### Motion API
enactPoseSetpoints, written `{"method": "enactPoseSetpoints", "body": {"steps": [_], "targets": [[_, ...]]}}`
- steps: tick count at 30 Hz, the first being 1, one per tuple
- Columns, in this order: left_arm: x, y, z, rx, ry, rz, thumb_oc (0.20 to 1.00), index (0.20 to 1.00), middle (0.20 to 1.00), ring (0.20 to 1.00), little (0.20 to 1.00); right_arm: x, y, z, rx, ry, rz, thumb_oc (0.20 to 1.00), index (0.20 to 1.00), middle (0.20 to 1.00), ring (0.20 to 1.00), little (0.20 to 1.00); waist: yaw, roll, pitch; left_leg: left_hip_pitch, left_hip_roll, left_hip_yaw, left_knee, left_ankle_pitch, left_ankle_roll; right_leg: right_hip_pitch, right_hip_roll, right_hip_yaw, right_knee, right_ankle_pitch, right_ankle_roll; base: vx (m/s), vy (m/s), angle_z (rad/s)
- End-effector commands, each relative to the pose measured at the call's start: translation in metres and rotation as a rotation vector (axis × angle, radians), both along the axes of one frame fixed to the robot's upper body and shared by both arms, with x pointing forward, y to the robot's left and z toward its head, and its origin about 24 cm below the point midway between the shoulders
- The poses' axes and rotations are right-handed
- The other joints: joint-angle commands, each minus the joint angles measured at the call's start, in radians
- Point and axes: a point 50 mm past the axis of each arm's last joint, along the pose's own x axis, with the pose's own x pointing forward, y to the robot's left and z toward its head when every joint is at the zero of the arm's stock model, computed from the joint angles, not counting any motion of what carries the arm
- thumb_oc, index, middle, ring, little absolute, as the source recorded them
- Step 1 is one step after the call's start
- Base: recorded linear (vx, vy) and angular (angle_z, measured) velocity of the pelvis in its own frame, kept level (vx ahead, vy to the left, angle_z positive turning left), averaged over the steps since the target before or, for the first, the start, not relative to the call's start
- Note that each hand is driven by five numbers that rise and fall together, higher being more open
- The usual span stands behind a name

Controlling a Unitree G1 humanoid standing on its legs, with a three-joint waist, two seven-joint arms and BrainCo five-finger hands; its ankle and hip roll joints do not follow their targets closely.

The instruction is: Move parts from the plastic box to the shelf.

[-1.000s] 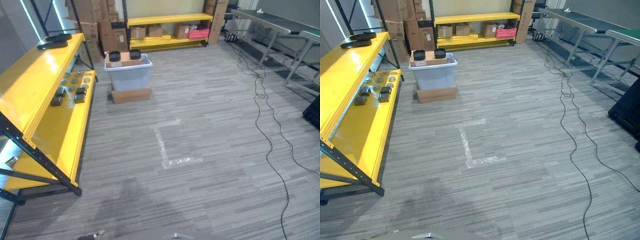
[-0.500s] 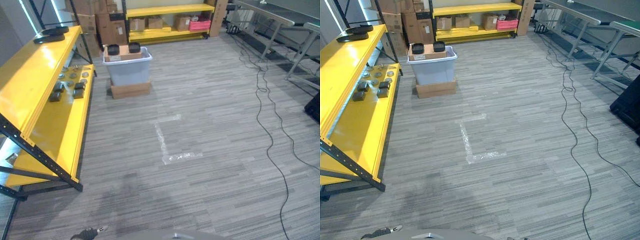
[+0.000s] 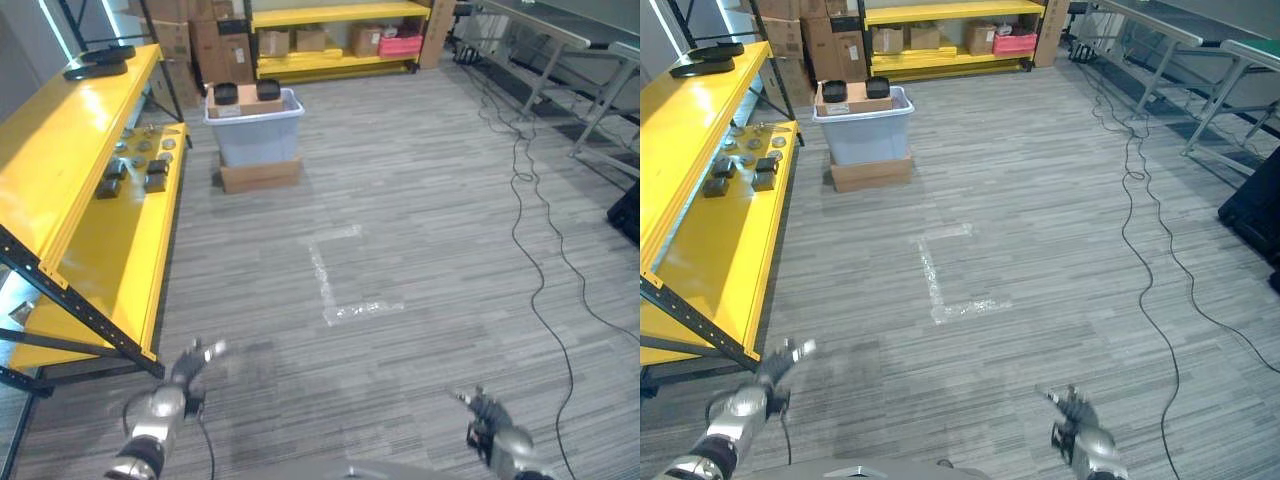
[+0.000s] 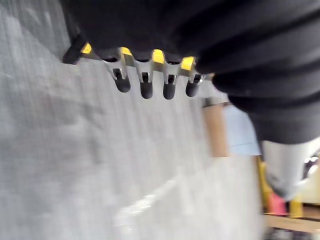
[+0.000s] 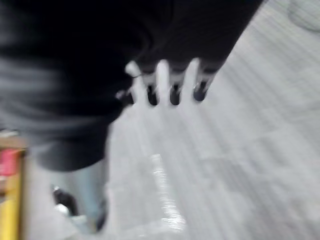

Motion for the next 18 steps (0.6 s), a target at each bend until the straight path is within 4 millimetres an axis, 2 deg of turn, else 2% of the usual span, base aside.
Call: {"method": "enactPoseSetpoints", "body": {"steps": [1,2,5,8,12,16,18], "targets": [[0.032,0.005,0.052,-0.01,-0.285,0.022,1.0,1.0,1.0,1.0,1.0,0.025,-0.016,0.045,-0.186,-0.201,0.004,1.0,1.0,1.0,1.0,1.0,0.017,-0.013,-0.046,0.032,0.033,0.035,0.034,-0.134,-0.062,-0.053,-0.047,0.02,0.113,-0.14,0.16,0.02,-0.017,0.03],[0.035,0.004,0.071,0.019,-0.369,-0.004,1.0,1.0,1.0,1.0,1.0,0.029,-0.013,0.058,-0.203,-0.266,0.02,1.0,1.0,1.0,1.0,1.0,0.02,-0.015,-0.048,0.027,0.033,0.035,0.035,-0.131,-0.063,-0.057,-0.048,0.024,0.111,-0.136,0.16,0.0,0.0,0.0],[0.033,0.007,0.11,0.094,-0.542,-0.032,1.0,1.0,1.0,1.0,1.0,0.034,-0.007,0.099,-0.287,-0.446,0.056,1.0,1.0,1.0,1.0,1.0,0.021,-0.015,-0.042,0.029,0.034,0.031,0.037,-0.136,-0.062,-0.059,-0.048,0.028,0.116,-0.143,0.161,0.02,-0.019,0.01],[0.021,0.007,0.13,0.135,-0.628,-0.057,1.0,1.0,1.0,1.0,1.0,0.025,0.0,0.129,-0.347,-0.587,0.068,1.0,1.0,1.0,1.0,1.0,0.022,-0.014,-0.036,0.028,0.04,0.034,0.046,-0.141,-0.061,-0.064,-0.047,0.037,0.124,-0.15,0.161,0.01,-0.041,-0.02],[0.009,0.0,0.12,0.083,-0.599,-0.069,1.0,1.0,1.0,1.0,1.0,0.019,0.014,0.138,-0.333,-0.667,0.097,1.0,1.0,1.0,1.0,1.0,0.016,-0.006,-0.021,0.031,0.044,0.046,0.06,-0.151,-0.06,-0.067,-0.043,0.043,0.137,-0.16,0.158,0.01,-0.04,-0.09],[0.005,-0.006,0.106,0.038,-0.533,-0.098,1.0,1.0,1.0,1.0,1.0,0.016,0.026,0.135,-0.281,-0.664,0.145,1.0,1.0,1.0,1.0,1.0,0.001,0.0,0.008,0.007,0.053,0.058,0.104,-0.165,-0.063,-0.102,-0.035,0.054,0.185,-0.177,0.149,-0.02,-0.066,-0.1],[0.004,-0.006,0.104,0.035,-0.522,-0.108,1.0,1.0,1.0,1.0,1.0,0.019,0.03,0.135,-0.274,-0.662,0.179,1.0,1.0,1.0,1.0,1.0,-0.007,-0.001,0.022,-0.022,0.058,0.071,0.167,-0.185,-0.065,-0.113,-0.031,0.067,0.215,-0.193,0.138,-0.01,-0.081,-0.06]]}}
